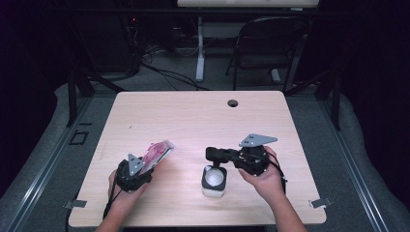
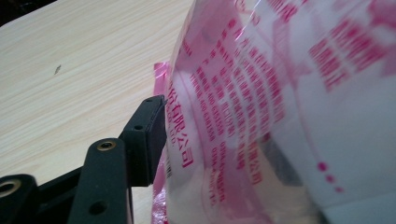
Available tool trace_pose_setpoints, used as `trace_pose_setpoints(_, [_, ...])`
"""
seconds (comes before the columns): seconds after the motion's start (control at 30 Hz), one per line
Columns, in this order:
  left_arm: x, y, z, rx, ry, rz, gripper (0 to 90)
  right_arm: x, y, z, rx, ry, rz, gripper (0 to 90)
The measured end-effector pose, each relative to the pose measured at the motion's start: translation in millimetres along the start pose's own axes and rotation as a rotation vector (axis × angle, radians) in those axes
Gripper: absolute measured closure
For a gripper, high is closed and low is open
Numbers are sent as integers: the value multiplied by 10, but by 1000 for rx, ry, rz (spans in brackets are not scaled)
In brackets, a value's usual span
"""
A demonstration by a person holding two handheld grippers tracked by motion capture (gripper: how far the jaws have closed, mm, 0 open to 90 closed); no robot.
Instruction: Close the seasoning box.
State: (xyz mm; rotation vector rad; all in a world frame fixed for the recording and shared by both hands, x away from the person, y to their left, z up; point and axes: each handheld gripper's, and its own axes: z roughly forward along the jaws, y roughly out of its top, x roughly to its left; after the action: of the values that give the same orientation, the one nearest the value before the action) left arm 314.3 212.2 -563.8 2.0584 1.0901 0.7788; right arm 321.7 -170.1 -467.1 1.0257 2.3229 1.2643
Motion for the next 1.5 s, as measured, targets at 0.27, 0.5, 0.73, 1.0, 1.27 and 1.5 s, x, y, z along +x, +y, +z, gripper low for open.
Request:
trace_pose_setpoints(0.27, [-99, 66, -36, -8, -55, 3, 400, 125, -24, -56, 16, -62, -120, 821])
trace_pose_setpoints(0.5, [-167, 88, -93, -10, -92, 13, 394, 244, -73, -104, 18, -86, -177, 822])
trace_pose_setpoints(0.73, [-227, 97, -153, -5, -117, 33, 380, 275, -115, -136, 5, -17, -123, 746])
trace_pose_setpoints(1.0, [-292, 84, -221, -6, -159, 45, 361, 348, -184, -146, -5, 30, -102, 657])
trace_pose_setpoints(1.27, [-355, 50, -257, 7, -181, 54, 361, 432, -303, -148, -11, 22, -114, 545])
trace_pose_setpoints(1.5, [-418, 23, -315, 28, -193, 87, 359, 519, -421, -155, 8, 48, -131, 488])
